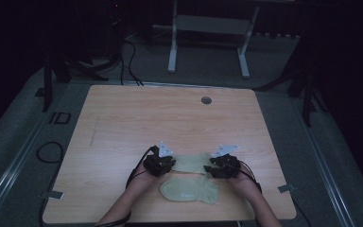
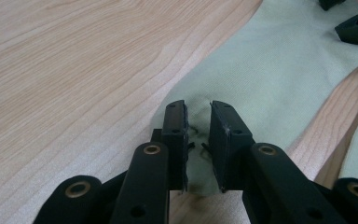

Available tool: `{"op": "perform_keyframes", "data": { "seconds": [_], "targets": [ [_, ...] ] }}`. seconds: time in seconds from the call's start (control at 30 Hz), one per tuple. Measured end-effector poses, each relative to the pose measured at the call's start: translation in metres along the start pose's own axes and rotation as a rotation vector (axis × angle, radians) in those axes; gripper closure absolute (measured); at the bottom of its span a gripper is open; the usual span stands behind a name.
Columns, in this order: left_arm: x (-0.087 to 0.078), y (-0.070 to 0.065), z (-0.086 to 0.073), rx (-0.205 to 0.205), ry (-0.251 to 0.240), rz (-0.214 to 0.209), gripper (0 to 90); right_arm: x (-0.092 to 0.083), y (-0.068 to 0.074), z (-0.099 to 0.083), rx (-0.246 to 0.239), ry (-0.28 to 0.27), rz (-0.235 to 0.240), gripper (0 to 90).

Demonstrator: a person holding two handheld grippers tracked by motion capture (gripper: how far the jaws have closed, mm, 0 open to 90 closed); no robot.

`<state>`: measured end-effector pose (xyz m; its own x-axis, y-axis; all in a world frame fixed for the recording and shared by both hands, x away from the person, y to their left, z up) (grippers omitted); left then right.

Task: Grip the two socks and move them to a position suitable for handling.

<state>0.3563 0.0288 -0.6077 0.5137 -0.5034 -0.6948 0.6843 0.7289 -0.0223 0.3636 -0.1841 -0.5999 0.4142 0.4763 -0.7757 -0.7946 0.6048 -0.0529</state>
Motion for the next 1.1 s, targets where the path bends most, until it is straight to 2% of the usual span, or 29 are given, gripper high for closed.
{"op": "perform_keyframes", "data": {
  "seconds": [0.2,0.3,0.43,0.57,0.67,0.73,0.87,0.9,0.97,1.03,1.1],
  "targets": [
    [-0.002,-0.001,-0.002,0.019,-0.001,-0.029,68.1,0.000,-0.006,-0.001,-0.021,-0.006,0.051,53.2],
    [-0.001,-0.002,-0.002,0.016,-0.002,-0.033,67.0,0.001,-0.006,0.001,-0.025,0.008,0.045,53.0],
    [-0.004,-0.005,0.000,0.006,-0.013,-0.063,65.7,0.000,-0.004,0.006,-0.036,0.029,0.034,50.6],
    [-0.016,-0.008,0.005,0.011,-0.035,-0.068,57.2,-0.010,-0.001,0.015,0.004,-0.026,0.066,45.9],
    [-0.027,-0.011,0.004,0.015,-0.041,-0.070,55.1,-0.020,0.004,0.020,0.049,-0.058,0.093,44.7],
    [-0.036,-0.013,0.002,0.021,-0.045,-0.078,55.0,-0.027,0.008,0.020,0.056,-0.066,0.090,45.4],
    [-0.054,-0.021,-0.004,0.024,-0.043,-0.103,55.0,-0.042,0.018,0.014,0.091,-0.085,0.106,52.6],
    [-0.057,-0.024,-0.007,0.027,-0.036,-0.118,54.7,-0.044,0.022,0.011,0.091,-0.084,0.116,53.6],
    [-0.063,-0.027,-0.013,0.028,-0.024,-0.116,53.4,-0.047,0.029,0.004,0.079,-0.069,0.114,55.3],
    [-0.065,-0.030,-0.020,0.020,-0.006,-0.123,53.4,-0.048,0.036,-0.003,0.096,-0.064,0.131,56.1],
    [-0.066,-0.032,-0.026,0.020,0.015,-0.125,53.6,-0.047,0.042,-0.012,0.083,-0.036,0.100,56.7]
  ]
}}
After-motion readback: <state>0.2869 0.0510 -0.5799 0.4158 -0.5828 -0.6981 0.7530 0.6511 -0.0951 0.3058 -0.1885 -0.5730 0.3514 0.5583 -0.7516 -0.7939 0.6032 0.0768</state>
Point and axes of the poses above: each handheld gripper's, and its own axes: x roughly forward along the jaws, z roughly out of its top, y roughly to its left, the point moved 6 cm from there along x, roughly forward along the jaws, and after that the axes turned 1 degree about -x, right-handed, at the moved point
